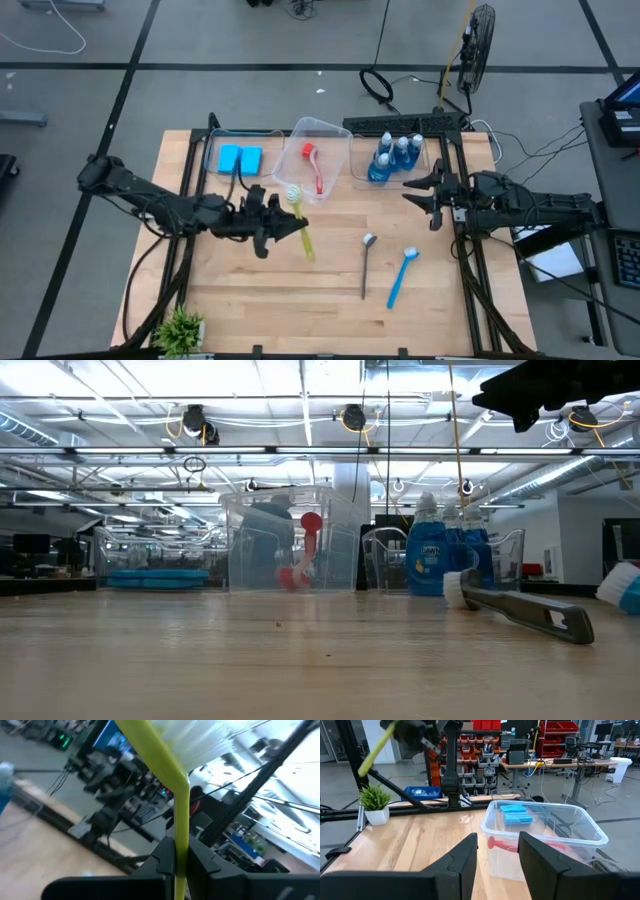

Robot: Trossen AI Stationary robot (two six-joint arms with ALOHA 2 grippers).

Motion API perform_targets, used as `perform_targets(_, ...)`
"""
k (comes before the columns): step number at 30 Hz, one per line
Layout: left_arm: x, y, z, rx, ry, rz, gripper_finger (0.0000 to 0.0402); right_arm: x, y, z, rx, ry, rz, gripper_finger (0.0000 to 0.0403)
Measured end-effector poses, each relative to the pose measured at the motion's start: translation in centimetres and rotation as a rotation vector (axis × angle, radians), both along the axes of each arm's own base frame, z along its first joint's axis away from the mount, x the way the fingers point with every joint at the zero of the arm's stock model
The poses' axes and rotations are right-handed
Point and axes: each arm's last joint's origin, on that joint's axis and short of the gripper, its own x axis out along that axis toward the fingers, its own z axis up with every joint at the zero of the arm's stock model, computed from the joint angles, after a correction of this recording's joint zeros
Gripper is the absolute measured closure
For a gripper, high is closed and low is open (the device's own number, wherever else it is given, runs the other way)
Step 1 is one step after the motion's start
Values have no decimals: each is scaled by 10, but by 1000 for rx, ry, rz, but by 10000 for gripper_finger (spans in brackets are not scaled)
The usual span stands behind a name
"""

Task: Pick & Place Kitchen Sink Supplies
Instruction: Put the yellow dish brush into the middle transparent bin

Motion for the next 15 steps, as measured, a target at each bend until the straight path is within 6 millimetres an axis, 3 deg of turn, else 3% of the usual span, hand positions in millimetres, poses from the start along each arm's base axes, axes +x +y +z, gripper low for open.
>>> perform_targets(7,4,13,-2,-49,19,21,382,0,0,0,-3,1,0,273)
perform_targets(12,11,41,-18,-195,233,178,382,0,0,0,-3,1,0,273)
perform_targets(15,13,60,-5,-205,379,205,382,0,0,0,-3,1,0,273)
